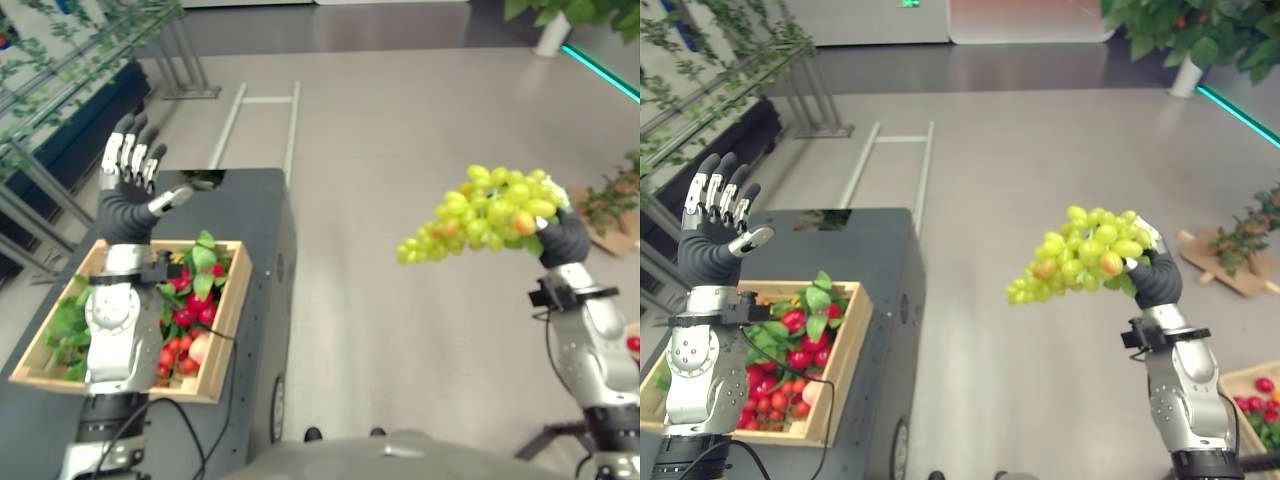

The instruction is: Pick up the fruits from the basket on one side to the basket on the other side

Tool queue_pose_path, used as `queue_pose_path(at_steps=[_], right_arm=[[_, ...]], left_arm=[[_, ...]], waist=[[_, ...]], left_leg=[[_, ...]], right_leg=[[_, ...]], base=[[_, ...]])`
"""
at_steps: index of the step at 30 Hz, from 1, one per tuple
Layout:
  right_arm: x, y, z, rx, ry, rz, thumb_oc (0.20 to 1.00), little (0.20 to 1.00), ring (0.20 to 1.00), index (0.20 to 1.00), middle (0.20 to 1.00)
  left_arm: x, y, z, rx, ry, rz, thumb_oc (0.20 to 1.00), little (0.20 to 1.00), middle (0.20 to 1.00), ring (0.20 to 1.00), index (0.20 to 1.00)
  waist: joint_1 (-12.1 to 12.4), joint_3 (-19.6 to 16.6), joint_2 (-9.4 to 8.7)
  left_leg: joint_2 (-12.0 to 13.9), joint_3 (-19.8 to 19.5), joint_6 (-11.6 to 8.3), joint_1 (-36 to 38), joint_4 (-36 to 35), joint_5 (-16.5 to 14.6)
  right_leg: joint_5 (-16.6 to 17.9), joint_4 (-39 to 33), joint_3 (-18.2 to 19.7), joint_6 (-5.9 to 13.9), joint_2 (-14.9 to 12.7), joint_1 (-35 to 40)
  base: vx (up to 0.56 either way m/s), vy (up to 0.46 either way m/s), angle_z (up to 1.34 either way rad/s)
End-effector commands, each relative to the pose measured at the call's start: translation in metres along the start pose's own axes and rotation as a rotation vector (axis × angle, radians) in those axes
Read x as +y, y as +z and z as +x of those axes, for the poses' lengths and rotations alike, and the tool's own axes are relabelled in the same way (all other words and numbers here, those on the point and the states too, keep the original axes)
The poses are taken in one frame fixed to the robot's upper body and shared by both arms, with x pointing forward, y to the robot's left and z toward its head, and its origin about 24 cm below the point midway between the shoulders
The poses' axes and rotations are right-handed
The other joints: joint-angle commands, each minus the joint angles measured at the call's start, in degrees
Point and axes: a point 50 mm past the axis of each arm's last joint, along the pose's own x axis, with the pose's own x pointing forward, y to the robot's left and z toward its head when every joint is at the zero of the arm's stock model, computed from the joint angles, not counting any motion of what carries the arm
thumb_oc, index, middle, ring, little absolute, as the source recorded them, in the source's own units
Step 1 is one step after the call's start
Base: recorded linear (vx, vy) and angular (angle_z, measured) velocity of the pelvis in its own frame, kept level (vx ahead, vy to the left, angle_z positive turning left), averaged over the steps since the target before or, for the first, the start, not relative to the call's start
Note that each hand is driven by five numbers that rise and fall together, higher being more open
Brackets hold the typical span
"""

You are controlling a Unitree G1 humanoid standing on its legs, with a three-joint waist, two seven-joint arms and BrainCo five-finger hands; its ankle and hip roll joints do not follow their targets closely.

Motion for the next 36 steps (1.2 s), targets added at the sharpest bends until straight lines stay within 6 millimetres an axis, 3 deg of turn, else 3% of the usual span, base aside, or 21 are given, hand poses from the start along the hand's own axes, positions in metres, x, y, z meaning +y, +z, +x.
queue_pose_path(at_steps=[1,2,3,4,6,7,10,12,13,16,20,32,36], right_arm=[[0.002,0.042,0.021,-0.251,0.007,-0.049,0.200,0.200,0.200,0.200,0.200],[0.005,0.044,0.024,-0.269,0.010,-0.045,0.200,0.200,0.200,0.200,0.200],[0.006,0.044,0.024,-0.271,0.010,-0.045,0.200,0.200,0.200,0.200,0.200],[0.008,0.042,0.025,-0.272,0.010,-0.030,0.200,0.200,0.200,0.200,0.200],[0.013,0.041,0.028,-0.284,0.006,-0.013,0.200,0.200,0.200,0.200,0.200],[0.014,0.038,0.025,-0.273,0.011,-0.003,0.200,0.200,0.200,0.200,0.200],[0.016,0.038,0.026,-0.269,0.022,-0.008,0.200,0.200,0.200,0.200,0.200],[0.021,0.034,0.032,-0.267,0.032,0.027,0.200,0.200,0.200,0.200,0.200],[0.022,0.034,0.033,-0.264,0.039,0.017,0.200,0.200,0.200,0.200,0.200],[0.022,0.034,0.033,-0.260,0.042,0.018,0.200,0.200,0.200,0.200,0.200],[0.020,0.046,0.032,-0.279,0.062,-0.071,0.200,0.200,0.200,0.200,0.200],[0.016,0.050,0.030,-0.303,0.029,-0.045,0.200,0.200,0.200,0.200,0.200],[0.013,0.052,0.028,-0.313,0.018,-0.048,0.200,0.200,0.200,0.200,0.200]], left_arm=[[-0.004,0.026,0.015,-0.165,-0.030,0.044,1.000,1.000,1.000,1.000,1.000],[-0.005,0.032,0.017,-0.192,-0.040,0.052,1.000,1.000,1.000,1.000,1.000],[-0.005,0.032,0.018,-0.193,-0.039,0.053,1.000,1.000,1.000,1.000,1.000],[-0.006,0.034,0.019,-0.202,-0.043,0.062,1.000,1.000,1.000,1.000,1.000],[-0.006,0.041,0.023,-0.222,-0.058,0.092,1.000,1.000,1.000,1.000,1.000],[-0.006,0.042,0.024,-0.229,-0.060,0.083,1.000,1.000,1.000,1.000,1.000],[-0.006,0.042,0.023,-0.228,-0.061,0.072,1.000,1.000,1.000,1.000,1.000],[-0.002,0.042,0.016,-0.218,-0.033,0.074,1.000,1.000,1.000,1.000,1.000],[-0.001,0.042,0.014,-0.211,-0.028,0.084,1.000,1.000,1.000,1.000,1.000],[0.003,0.042,0.010,-0.200,-0.013,0.092,1.000,1.000,1.000,1.000,1.000],[0.003,0.036,0.006,-0.181,0.001,0.073,1.000,1.000,1.000,1.000,1.000],[-0.002,0.024,0.005,-0.140,0.020,0.046,1.000,1.000,1.000,1.000,1.000],[-0.003,0.021,0.006,-0.132,0.025,0.041,1.000,1.000,1.000,1.000,1.000]], waist=[[-1.36,-0.68,-1.13],[-1.51,0.68,-1.16],[-1.37,0.63,-1.27],[-0.57,1.17,-1.24],[2.17,1.44,-0.31],[1.20,1.33,-0.25],[1.65,1.01,-0.61],[4.17,-0.10,-1.09],[4.68,-0.49,-1.54],[4.96,-1.07,-2.02],[2.78,-1.27,-2.12],[0.07,-1.39,-2.78],[-0.44,-1.30,-3.73]], left_leg=[[-0.63,1.95,-1.15,-1.26,6.12,-7.90],[-0.25,4.79,-1.35,-1.55,5.62,-8.03],[-0.26,5.01,-1.39,-1.84,5.62,-7.70],[0.51,6.36,-1.62,-2.49,5.70,-7.46],[2.19,9.60,-1.97,-3.83,5.79,-7.02],[2.30,10.86,-1.65,-4.06,5.31,-6.37],[2.49,13.72,-1.25,-3.26,4.69,-6.83],[3.47,18.42,-1.05,-2.61,4.24,-7.51],[3.65,20.38,-1.15,-2.46,3.99,-7.25],[4.47,22.70,-2.09,-2.30,3.79,-6.32],[6.49,25.63,-3.25,-1.64,4.71,-5.93],[10.45,28.46,-5.28,-0.13,8.30,-5.62],[12.95,28.49,-6.54,-0.90,12.05,-5.43]], right_leg=[[4.75,-1.52,0.55,8.60,-3.86,-2.51],[7.77,-2.03,-1.24,9.86,-5.19,-5.03],[8.20,-2.18,-1.03,9.80,-5.17,-5.33],[7.76,-2.20,-5.55,9.59,-6.10,-6.38],[4.97,1.17,-21.73,7.32,-10.94,-6.00],[2.67,6.21,-24.31,6.92,-11.56,-4.39],[0.29,9.16,-25.78,6.28,-12.14,-2.08],[-0.87,11.29,-33.10,6.98,-14.71,2.17],[0.22,9.11,-34.65,7.50,-14.82,3.13],[0.34,2.66,-34.59,7.16,-12.33,4.24],[0.15,-2.85,-32.45,6.51,-9.11,4.58],[-1.30,-4.48,-28.61,4.16,-5.73,6.02],[-1.96,-4.51,-27.33,2.89,-4.30,6.35]], base=[[-0.24,0.135,-0.80],[-0.21,0.082,-0.83],[-0.23,0.033,-0.91],[-0.18,0.010,-1.20],[-0.21,0.092,-1.35],[-0.11,0.097,-0.98],[-0.05,0.033,-0.77],[-0.05,-0.064,-1.54],[-0.09,-0.092,-1.87],[-0.03,-0.182,-1.13],[0.00,-0.171,-0.66],[0.01,-0.126,-0.15],[0.02,-0.193,-0.13]])
